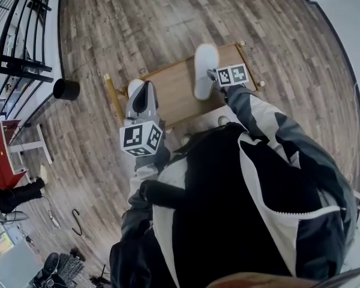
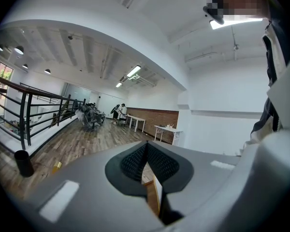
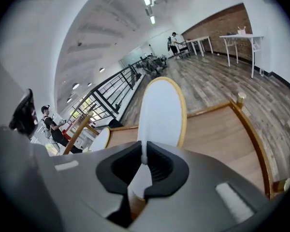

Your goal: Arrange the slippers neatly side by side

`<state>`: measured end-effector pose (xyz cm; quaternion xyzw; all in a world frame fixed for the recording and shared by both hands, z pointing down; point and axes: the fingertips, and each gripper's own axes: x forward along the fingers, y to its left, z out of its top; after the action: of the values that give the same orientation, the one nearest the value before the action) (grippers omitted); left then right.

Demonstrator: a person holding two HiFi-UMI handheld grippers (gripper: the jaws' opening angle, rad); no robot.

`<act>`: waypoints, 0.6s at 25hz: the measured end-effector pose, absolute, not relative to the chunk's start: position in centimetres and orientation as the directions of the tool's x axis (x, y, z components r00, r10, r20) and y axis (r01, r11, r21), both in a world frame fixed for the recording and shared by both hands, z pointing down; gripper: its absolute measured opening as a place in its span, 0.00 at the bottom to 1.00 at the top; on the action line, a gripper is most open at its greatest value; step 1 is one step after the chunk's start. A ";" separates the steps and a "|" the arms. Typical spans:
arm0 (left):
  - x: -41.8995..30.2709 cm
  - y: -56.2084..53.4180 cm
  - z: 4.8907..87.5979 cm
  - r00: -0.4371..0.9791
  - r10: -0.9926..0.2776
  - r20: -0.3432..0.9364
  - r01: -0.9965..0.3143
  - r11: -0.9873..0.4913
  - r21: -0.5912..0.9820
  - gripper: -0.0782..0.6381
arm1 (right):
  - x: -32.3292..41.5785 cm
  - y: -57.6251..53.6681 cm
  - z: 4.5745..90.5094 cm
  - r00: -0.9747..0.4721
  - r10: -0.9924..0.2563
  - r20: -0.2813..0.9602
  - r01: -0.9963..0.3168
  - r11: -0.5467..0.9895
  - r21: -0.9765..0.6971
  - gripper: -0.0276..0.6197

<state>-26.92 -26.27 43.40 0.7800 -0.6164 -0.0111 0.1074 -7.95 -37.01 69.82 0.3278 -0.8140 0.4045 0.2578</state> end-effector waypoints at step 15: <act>-26.9 -26.2 42.3 0.235 -0.967 0.093 -0.960 -0.217 0.174 0.13 | -13.0 -32.4 48.7 -0.833 -0.390 0.393 -0.481 0.861 -0.164 0.08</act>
<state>-26.93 -26.20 42.33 0.7799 -0.6180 -0.0180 0.0976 -13.00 -32.38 48.69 0.2297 -0.9485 0.1290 0.1759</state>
